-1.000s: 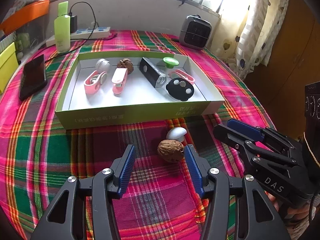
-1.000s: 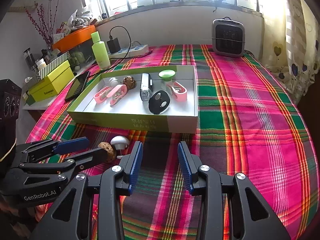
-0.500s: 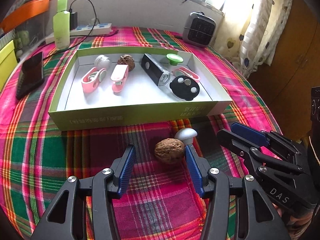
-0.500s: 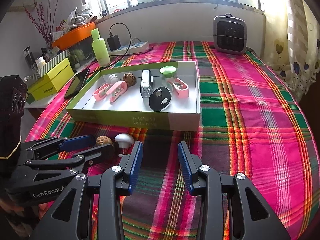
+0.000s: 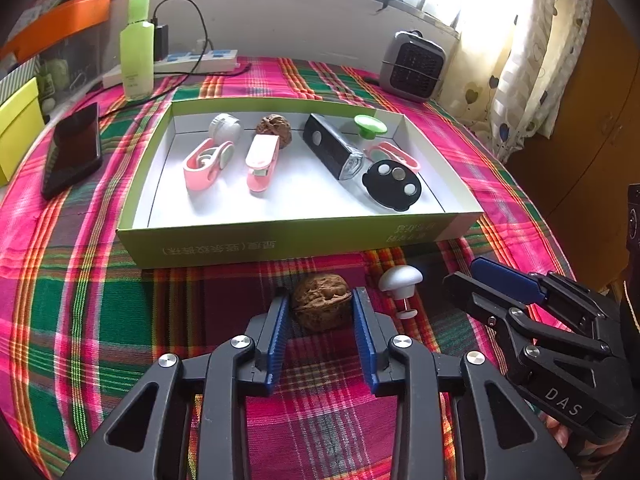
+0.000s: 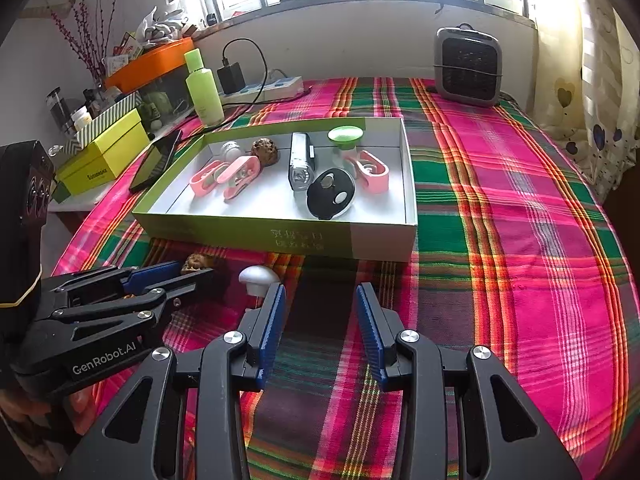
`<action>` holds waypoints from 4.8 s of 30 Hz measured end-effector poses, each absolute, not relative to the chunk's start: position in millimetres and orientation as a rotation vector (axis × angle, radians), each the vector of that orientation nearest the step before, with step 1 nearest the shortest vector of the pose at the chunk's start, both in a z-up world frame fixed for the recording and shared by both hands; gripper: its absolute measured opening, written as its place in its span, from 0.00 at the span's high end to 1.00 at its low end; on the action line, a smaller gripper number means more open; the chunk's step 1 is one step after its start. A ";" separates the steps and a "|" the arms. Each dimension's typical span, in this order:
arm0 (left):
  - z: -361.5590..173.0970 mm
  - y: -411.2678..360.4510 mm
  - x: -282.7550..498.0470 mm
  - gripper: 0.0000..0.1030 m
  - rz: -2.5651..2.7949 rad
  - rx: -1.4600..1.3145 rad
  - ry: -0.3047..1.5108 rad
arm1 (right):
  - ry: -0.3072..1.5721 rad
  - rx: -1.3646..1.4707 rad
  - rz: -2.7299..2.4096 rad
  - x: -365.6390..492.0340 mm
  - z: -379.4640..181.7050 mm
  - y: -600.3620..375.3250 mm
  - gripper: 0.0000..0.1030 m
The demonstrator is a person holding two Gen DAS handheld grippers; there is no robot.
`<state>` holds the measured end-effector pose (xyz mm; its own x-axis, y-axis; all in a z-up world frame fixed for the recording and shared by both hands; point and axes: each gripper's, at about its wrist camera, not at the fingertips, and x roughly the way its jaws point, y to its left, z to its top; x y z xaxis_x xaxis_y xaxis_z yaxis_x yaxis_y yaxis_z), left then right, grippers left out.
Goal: Organize objects
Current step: 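Grasp the walnut with the left tool while the right tool grasps the white mushroom, then lift the walnut with the left tool while the right tool lifts the white mushroom, then carry the walnut with the left tool while the right tool carries the white mushroom into the box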
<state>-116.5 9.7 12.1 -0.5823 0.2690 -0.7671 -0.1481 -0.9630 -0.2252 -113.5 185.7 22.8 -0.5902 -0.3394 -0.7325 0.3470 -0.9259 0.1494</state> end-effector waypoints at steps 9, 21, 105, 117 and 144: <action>11.8 -2.1 -116.3 0.71 2.614 -1.289 -0.229 | 0.018 1.158 -2.484 -114.5 21.7 178.3 0.63; 11.3 -28.1 -115.0 0.71 2.664 -1.303 -0.255 | 0.049 1.143 -2.439 -115.8 19.9 157.7 0.63; 18.9 -31.9 -116.4 0.72 2.714 -1.241 -0.185 | 0.080 1.147 -2.457 -121.7 24.0 143.9 0.74; 41.3 -31.5 -117.7 0.72 2.746 -1.187 -0.151 | 0.091 1.069 -2.467 -125.0 46.7 141.9 0.74; 40.4 -29.8 -170.5 0.72 2.746 -1.245 -0.124 | 0.084 1.078 -2.442 -186.1 47.1 129.8 0.74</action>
<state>-170.5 -29.8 40.4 -0.6532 0.1467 -0.7429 -0.0793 -0.9889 -0.1255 -186.1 129.8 47.1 -0.5829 -0.3911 -0.7122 0.4394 -0.8891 0.1286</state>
